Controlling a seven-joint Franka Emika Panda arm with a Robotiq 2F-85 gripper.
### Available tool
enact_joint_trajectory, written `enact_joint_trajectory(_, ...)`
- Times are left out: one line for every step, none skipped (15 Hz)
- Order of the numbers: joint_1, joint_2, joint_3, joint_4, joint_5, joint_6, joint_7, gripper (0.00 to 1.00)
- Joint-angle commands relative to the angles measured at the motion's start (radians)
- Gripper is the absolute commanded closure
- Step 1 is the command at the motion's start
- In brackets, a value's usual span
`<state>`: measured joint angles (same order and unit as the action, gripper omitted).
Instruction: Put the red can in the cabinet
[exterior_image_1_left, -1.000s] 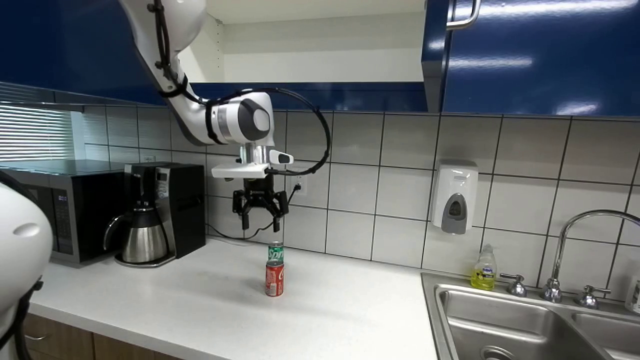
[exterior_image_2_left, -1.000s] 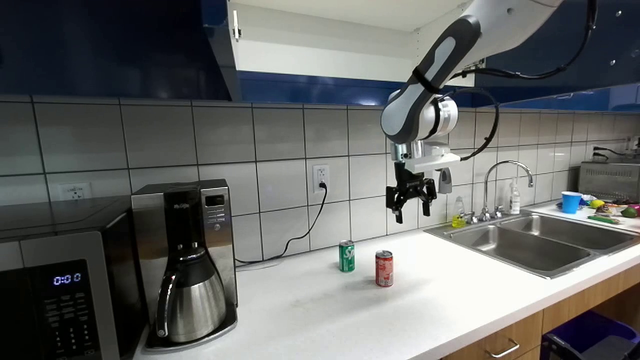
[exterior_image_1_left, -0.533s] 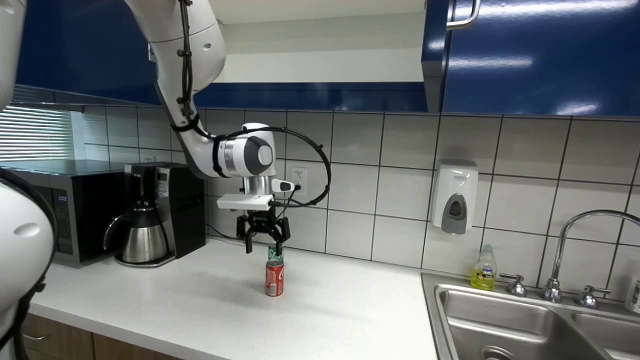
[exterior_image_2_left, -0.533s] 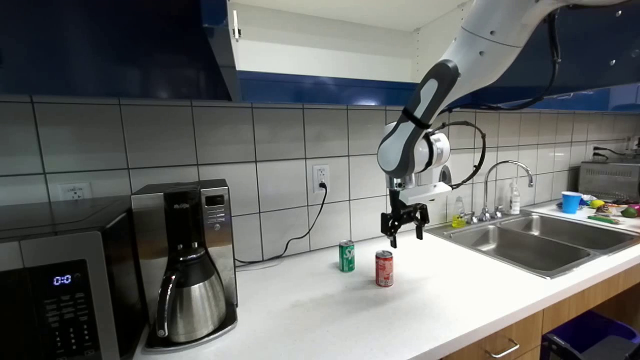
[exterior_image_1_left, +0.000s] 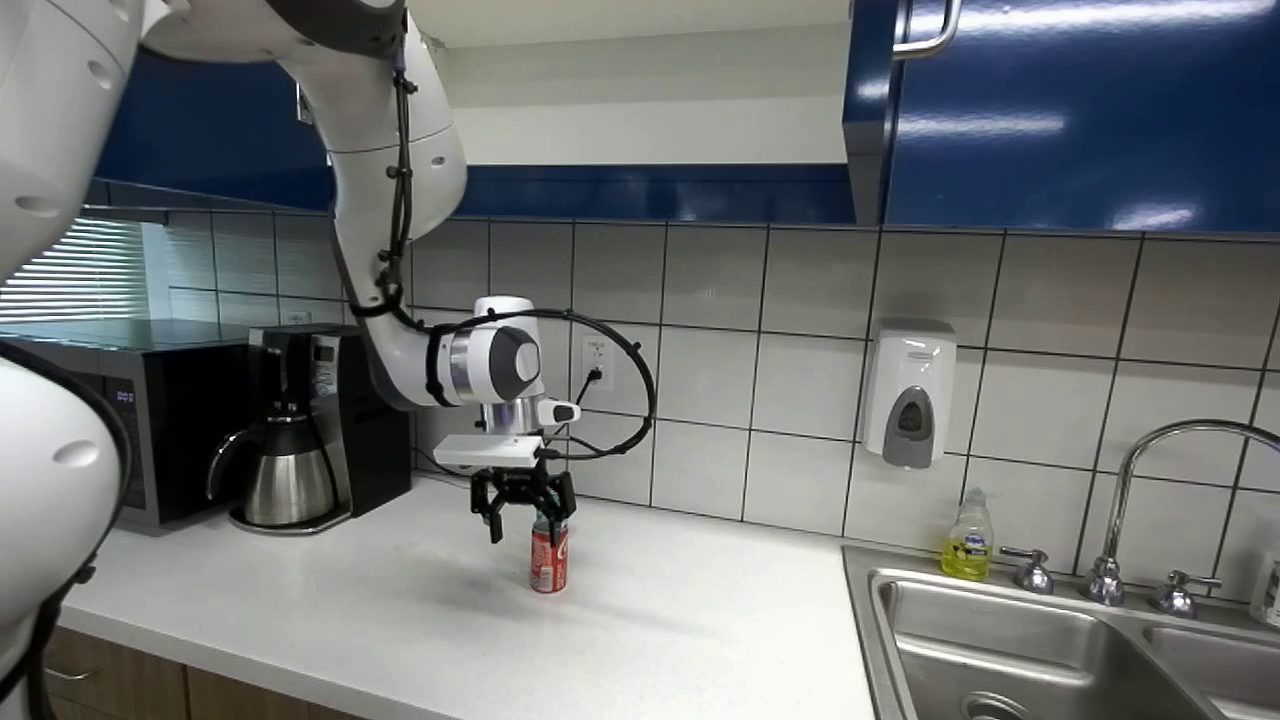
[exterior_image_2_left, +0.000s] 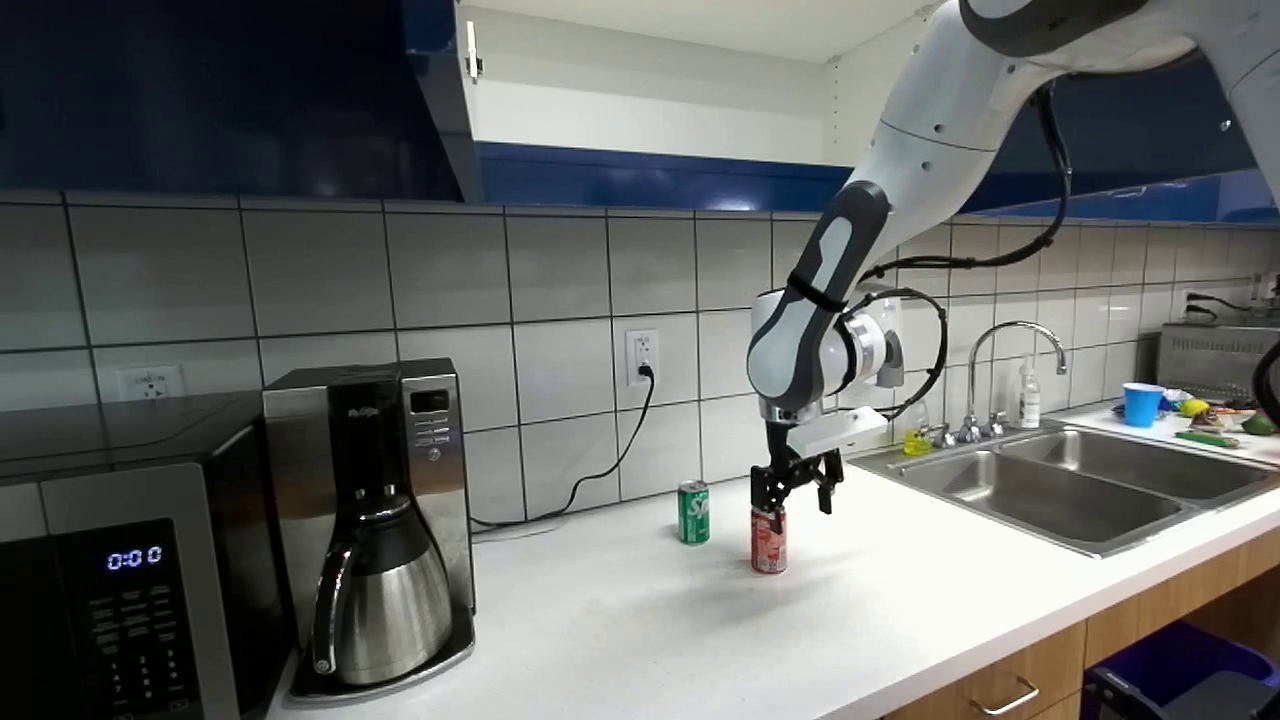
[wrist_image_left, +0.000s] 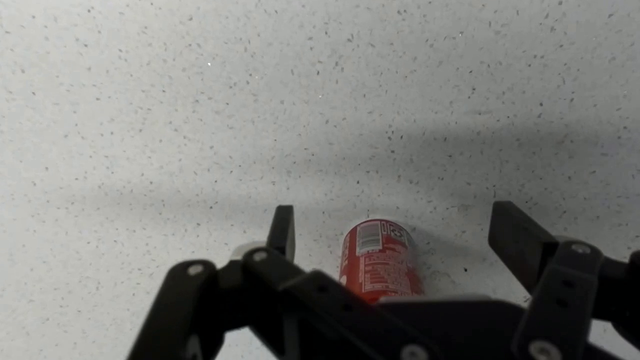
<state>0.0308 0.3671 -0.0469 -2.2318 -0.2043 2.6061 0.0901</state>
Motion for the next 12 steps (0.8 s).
enact_joint_trajectory(0.031,0.057,-0.027,0.036,-0.02,0.04,0.041,0.0)
enact_joint_trajectory(0.035,0.07,-0.031,0.043,-0.017,0.05,0.044,0.0)
enact_joint_trajectory(0.04,0.084,-0.036,0.049,-0.015,0.063,0.05,0.0)
enact_joint_trajectory(0.046,0.096,-0.043,0.056,-0.014,0.074,0.056,0.0)
enact_joint_trajectory(0.052,0.11,-0.05,0.063,-0.015,0.092,0.066,0.0)
enact_joint_trajectory(0.057,0.125,-0.056,0.072,-0.014,0.105,0.07,0.0)
enact_joint_trajectory(0.063,0.139,-0.062,0.08,-0.012,0.124,0.076,0.0)
enact_joint_trajectory(0.072,0.151,-0.071,0.086,-0.015,0.141,0.084,0.0)
enact_joint_trajectory(0.083,0.164,-0.081,0.093,-0.018,0.164,0.093,0.0)
enact_joint_trajectory(0.093,0.176,-0.09,0.098,-0.018,0.188,0.101,0.0)
enact_joint_trajectory(0.104,0.186,-0.101,0.103,-0.016,0.211,0.111,0.0)
enact_joint_trajectory(0.115,0.196,-0.111,0.106,-0.012,0.241,0.121,0.0)
